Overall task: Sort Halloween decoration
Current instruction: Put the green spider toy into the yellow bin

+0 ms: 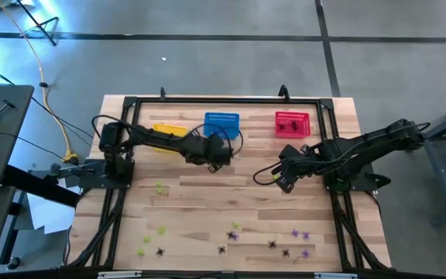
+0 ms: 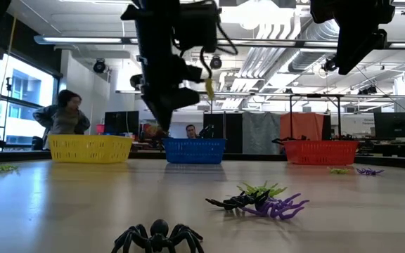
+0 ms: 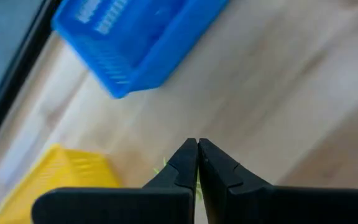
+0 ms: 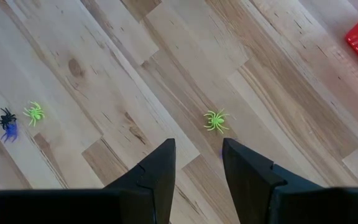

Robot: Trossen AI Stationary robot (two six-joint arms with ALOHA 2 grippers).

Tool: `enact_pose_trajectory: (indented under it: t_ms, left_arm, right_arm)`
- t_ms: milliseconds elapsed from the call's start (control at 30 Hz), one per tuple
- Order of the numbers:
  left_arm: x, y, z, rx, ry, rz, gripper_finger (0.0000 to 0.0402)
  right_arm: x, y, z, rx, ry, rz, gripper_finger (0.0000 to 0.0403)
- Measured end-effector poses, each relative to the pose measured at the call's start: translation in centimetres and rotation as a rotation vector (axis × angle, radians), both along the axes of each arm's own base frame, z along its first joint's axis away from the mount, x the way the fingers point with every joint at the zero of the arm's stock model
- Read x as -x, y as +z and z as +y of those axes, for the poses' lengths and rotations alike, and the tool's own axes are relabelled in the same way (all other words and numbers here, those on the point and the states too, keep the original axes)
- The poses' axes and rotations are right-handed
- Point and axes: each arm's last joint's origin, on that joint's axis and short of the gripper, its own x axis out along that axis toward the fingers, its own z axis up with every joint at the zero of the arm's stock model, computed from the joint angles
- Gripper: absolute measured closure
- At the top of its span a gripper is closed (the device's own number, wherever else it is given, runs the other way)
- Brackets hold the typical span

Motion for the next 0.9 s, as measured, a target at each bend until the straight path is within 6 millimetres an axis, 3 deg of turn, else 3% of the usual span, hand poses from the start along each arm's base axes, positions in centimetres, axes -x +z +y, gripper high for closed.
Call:
enact_pose_trajectory:
  t_ms: [133, 300, 567, 700, 900]
  left_arm:
    - [1.8, 1.1, 1.8, -0.001, 0.028, 0.004, 0.0401]
    - [5.5, 2.2, 3.7, 0.011, 0.101, -0.018, 0.0401]
    - [11.7, 2.2, 5.6, 0.075, 0.224, -0.068, 0.0401]
    - [13.5, 1.4, 6.2, 0.112, 0.263, -0.111, 0.0400]
    - [14.5, 0.5, 6.7, 0.159, 0.288, -0.153, 0.0371]
  right_arm:
    - [0.0, 0.0, 0.0, 0.000, 0.000, 0.000, 0.0273]
    - [0.0, 0.0, 0.0, 0.000, 0.000, 0.000, 0.0273]
    - [0.0, 0.0, 0.0, -0.001, 0.000, -0.002, 0.0273]
    - [0.0, 0.0, 0.0, -0.001, 0.000, -0.003, 0.0273]
    - [-0.1, 0.0, 0.0, -0.002, 0.000, -0.007, 0.0273]
